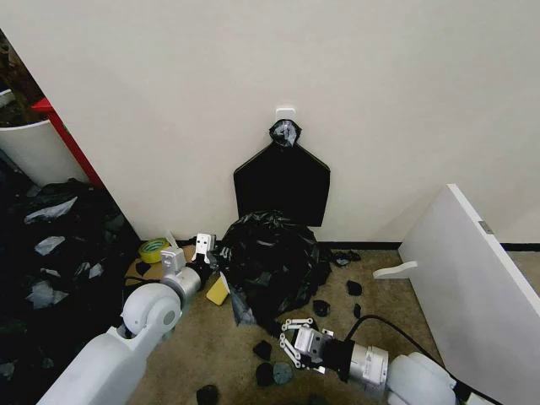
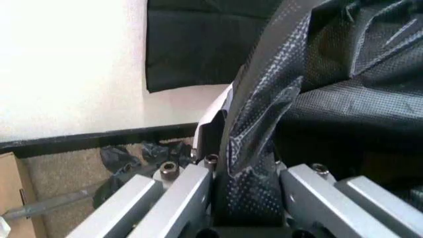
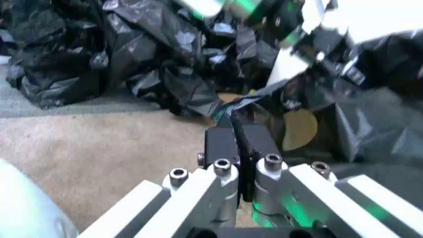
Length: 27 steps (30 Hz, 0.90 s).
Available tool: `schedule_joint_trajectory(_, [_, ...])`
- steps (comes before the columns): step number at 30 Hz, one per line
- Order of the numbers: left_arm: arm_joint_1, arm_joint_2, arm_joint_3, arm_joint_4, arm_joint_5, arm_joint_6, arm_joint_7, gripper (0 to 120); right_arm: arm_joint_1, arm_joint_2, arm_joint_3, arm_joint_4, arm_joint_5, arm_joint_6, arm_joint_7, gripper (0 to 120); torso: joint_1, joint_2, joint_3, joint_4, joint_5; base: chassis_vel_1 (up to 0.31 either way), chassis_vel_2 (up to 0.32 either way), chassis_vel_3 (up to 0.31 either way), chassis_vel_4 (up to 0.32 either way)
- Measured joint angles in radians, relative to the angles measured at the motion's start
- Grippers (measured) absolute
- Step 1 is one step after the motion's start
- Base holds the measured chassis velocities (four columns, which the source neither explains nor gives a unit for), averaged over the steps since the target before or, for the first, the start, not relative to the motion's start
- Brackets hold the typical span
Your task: Place the garbage bag over the trash bin.
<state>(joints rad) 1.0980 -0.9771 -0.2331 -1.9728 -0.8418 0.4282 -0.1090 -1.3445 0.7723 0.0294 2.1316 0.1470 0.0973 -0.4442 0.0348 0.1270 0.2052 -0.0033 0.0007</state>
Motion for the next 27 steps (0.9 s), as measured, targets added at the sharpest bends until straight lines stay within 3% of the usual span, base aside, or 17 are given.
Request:
schedule_joint_trajectory(4, [0.007,0.003,-0.004,-0.008,-0.004,0.002,0.000,0,0.002,0.016,0.000,-0.032,-0.037,0.005,-0.004,0,0.000,0.000,0.000,0.0000,0.0000,0.000,0.000,0.000,0.000])
schedule_joint_trajectory(13, [0.044,-0.006,-0.012,-0.059,-0.064,0.015,-0.023,0,0.010,0.121,0.007,-0.145,-0.313,0.085,-0.012,0,0.000,0.000,0.000,0.0000,-0.0001,0.000,0.000,0.000,0.000])
schedule_joint_trajectory(19, [0.069,-0.003,-0.019,-0.081,-0.074,0.017,-0.027,0,0.018,0.146,0.021,-0.182,-0.411,0.093,0.030,0,0.000,0.000,0.000,0.0000,-0.0001,0.000,0.000,0.000,0.000])
schedule_joint_trajectory(27, [0.088,0.004,-0.035,-0.112,-0.089,0.030,-0.040,0,0.038,0.174,0.113,-0.256,-0.673,0.125,0.061,0,0.000,0.000,0.000,0.0001,0.0001,0.000,0.000,0.000,0.000])
